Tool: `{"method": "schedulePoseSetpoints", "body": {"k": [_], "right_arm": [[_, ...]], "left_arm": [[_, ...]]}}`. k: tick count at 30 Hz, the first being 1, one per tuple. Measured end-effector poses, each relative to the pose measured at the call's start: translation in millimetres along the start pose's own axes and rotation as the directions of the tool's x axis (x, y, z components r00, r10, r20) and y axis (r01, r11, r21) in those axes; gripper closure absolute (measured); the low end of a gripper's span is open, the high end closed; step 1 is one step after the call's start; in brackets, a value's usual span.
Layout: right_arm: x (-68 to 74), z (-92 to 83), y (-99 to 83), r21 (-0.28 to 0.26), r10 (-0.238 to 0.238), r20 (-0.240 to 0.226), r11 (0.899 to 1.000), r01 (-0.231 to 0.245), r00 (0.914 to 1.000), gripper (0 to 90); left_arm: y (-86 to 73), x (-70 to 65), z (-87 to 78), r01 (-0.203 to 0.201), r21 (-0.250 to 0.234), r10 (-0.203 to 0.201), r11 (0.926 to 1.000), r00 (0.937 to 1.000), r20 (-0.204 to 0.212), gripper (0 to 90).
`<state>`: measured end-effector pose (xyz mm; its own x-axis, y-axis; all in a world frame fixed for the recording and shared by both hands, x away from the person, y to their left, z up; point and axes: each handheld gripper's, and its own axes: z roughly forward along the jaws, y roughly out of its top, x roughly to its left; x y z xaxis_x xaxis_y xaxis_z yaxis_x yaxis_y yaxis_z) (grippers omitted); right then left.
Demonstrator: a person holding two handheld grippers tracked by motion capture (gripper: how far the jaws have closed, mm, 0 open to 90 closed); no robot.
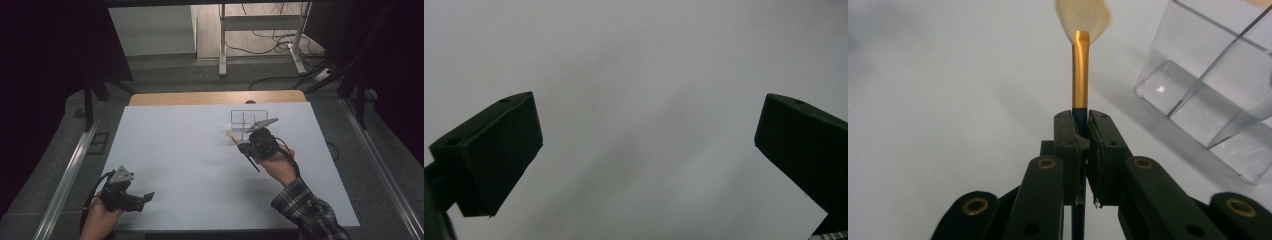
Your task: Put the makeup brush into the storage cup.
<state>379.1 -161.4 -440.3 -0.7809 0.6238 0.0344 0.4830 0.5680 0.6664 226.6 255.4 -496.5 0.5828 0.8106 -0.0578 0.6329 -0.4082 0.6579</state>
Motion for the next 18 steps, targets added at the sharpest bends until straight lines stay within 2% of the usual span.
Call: {"method": "schedulePoseSetpoints", "body": {"k": [6, 18], "right_arm": [[-0.8, -5.4, 1.3, -0.054, -0.005, 0.014, 0.999, 0.006, 0.9999, 83.9], [-4.5, -13.9, 1.6, -0.142, 0.026, 0.039, 0.99, -0.02, 0.9989, 83.9]], "left_arm": [[-0.2, 0.3, 0.2, 0.004, 0.001, -0.004, 1.0, 1.0, 0.002, 0.0], [-0.1, 0.6, 0.3, -0.003, 0.008, 0.003, 1.0, 1.0, 0.003, 0.0]]}}
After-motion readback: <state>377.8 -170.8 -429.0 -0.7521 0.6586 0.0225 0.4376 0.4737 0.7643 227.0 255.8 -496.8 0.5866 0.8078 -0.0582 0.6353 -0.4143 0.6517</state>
